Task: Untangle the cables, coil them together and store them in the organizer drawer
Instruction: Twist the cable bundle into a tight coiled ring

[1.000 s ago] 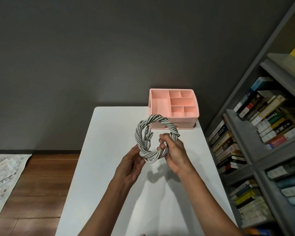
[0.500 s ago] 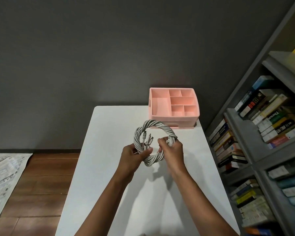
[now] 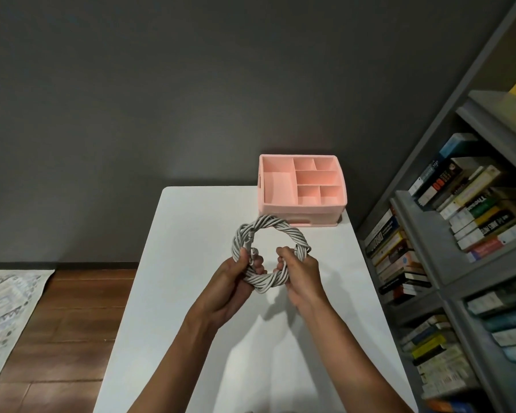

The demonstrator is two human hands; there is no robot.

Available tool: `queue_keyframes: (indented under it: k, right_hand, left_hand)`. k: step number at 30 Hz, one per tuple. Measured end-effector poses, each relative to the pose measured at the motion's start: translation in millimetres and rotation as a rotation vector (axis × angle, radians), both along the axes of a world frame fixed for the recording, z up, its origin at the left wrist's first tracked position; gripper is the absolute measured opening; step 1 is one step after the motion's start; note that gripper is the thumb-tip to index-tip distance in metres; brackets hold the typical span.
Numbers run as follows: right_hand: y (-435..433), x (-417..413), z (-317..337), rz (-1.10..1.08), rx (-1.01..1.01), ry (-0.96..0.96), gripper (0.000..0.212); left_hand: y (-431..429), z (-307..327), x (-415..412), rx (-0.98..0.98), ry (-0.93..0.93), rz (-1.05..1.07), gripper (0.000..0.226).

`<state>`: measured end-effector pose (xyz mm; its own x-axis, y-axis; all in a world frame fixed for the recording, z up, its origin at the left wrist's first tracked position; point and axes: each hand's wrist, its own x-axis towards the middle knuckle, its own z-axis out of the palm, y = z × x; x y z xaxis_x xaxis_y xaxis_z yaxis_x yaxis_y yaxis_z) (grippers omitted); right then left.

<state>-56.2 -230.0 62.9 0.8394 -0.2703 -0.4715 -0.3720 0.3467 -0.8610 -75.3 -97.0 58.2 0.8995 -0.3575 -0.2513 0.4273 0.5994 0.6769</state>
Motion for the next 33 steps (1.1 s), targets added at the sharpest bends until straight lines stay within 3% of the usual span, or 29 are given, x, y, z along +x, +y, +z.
queue_keyframes:
  k: [2, 5, 10, 13, 17, 22, 28, 33]
  right_hand:
    - [-2, 0, -1, -0.014, -0.016, -0.005, 0.021]
    - [0, -2, -5, -0.021, -0.033, -0.009, 0.017]
    - [1, -6, -11, -0.020, -0.058, 0.003, 0.018]
    - [0, -6, -10, 0.011, -0.098, -0.005, 0.014]
    - [-3, -6, -11, 0.025, -0.092, 0.001, 0.014]
    - [-6, -7, -11, 0.076, -0.100, -0.044, 0.023]
    - [-8, -4, -5, 0.266, -0.325, -0.078, 0.019]
    - [-12, -1, 0, 0.557, -0.493, -0.074, 0.022]
  left_hand:
    - [-2, 0, -1, 0.018, -0.046, -0.014, 0.044]
    - [-12, 10, 0, 0.227, -0.079, 0.068, 0.020]
    - [-22, 9, 9, 0.485, 0.024, 0.253, 0.034]
    - [-24, 7, 11, 0.440, 0.092, 0.282, 0.036]
    - [-18, 5, 13, 0.296, 0.149, 0.168, 0.034]
    - [-4, 0, 16, -0.024, 0.192, 0.085, 0.072]
    - [-11, 3, 15, 0.117, 0.087, 0.010, 0.056]
    - [-18, 6, 14, 0.260, 0.102, 0.020, 0.062]
